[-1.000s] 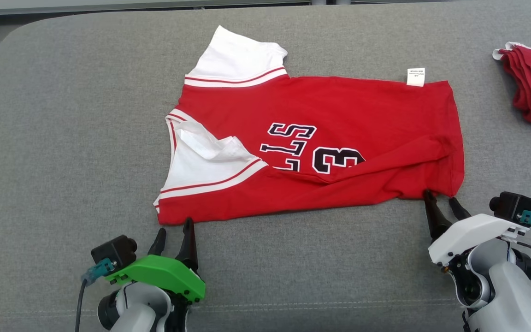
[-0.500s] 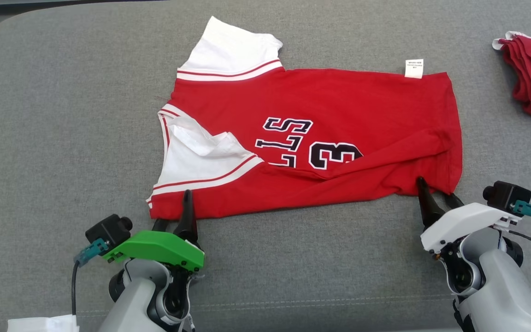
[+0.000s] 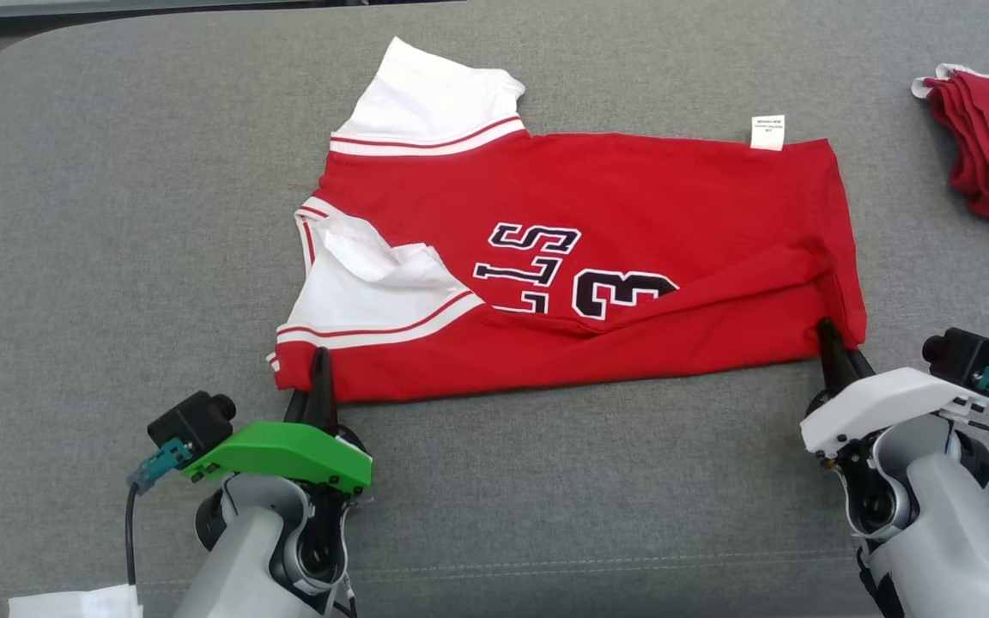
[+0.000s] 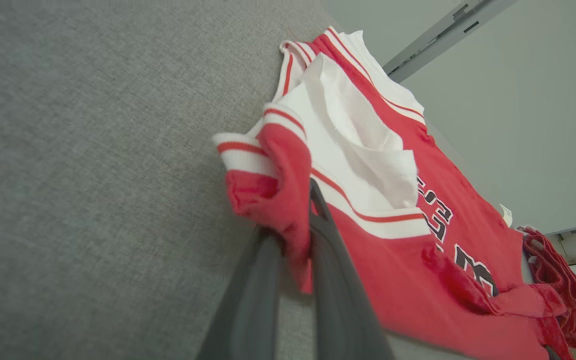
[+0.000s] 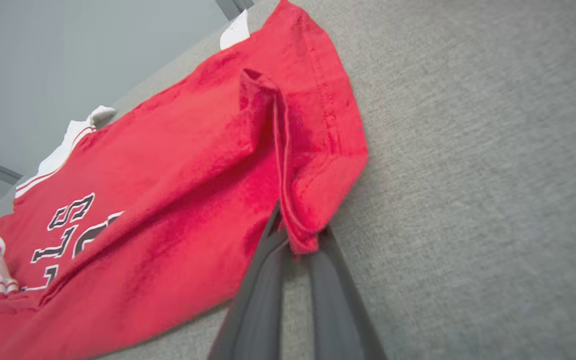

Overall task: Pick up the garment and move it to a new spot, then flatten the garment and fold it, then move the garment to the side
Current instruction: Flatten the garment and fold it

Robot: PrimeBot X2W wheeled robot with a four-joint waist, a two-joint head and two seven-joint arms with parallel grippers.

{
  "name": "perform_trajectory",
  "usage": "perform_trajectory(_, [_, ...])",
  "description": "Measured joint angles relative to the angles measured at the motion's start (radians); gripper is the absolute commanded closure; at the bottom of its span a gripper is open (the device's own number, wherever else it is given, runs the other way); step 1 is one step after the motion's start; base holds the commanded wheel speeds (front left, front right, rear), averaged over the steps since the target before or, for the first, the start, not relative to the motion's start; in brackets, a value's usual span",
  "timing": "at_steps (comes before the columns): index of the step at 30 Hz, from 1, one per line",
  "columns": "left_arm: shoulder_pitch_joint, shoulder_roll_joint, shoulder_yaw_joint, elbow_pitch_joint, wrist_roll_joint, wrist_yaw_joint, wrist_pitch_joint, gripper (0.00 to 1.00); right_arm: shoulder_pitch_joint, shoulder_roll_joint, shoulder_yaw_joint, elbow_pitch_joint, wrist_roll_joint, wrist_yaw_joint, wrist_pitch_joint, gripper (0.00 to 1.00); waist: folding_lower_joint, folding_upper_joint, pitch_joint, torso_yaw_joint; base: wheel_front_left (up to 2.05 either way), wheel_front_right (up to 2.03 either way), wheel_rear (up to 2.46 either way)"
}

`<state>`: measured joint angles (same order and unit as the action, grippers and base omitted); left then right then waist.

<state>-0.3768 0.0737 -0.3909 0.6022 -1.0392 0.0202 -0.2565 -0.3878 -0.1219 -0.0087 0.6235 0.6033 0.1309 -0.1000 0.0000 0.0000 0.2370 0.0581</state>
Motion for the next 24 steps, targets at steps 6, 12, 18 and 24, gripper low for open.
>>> perform_trajectory(6, [0.028, 0.000, 0.025, -0.010, 0.022, -0.011, -0.002, 1.00, 0.033, -0.030, -0.006, -0.045, 0.052, 0.001, 0.025, 1.00, 0.0000, 0.0000, -0.013, -0.007, 0.00, 0.00, 0.00])
perform_trajectory(12, [0.095, 0.000, 0.040, -0.075, 0.051, -0.012, -0.002, 1.00, 0.104, -0.067, -0.009, -0.130, 0.164, 0.001, 0.139, 1.00, 0.0000, 0.0000, -0.022, -0.011, 0.00, 0.00, 0.00])
perform_trajectory(18, [0.189, -0.002, 0.050, -0.165, 0.097, 0.006, -0.002, 1.00, 0.171, -0.097, -0.045, -0.197, 0.193, 0.001, 0.180, 1.00, 0.0000, 0.0000, -0.024, -0.007, 0.00, 0.00, 0.00])
perform_trajectory(24, [0.241, -0.005, 0.028, -0.195, 0.126, 0.031, -0.002, 1.00, 0.198, -0.095, -0.071, -0.209, 0.175, 0.001, 0.189, 1.00, 0.0000, 0.0000, -0.023, -0.004, 0.00, 0.00, 0.00])
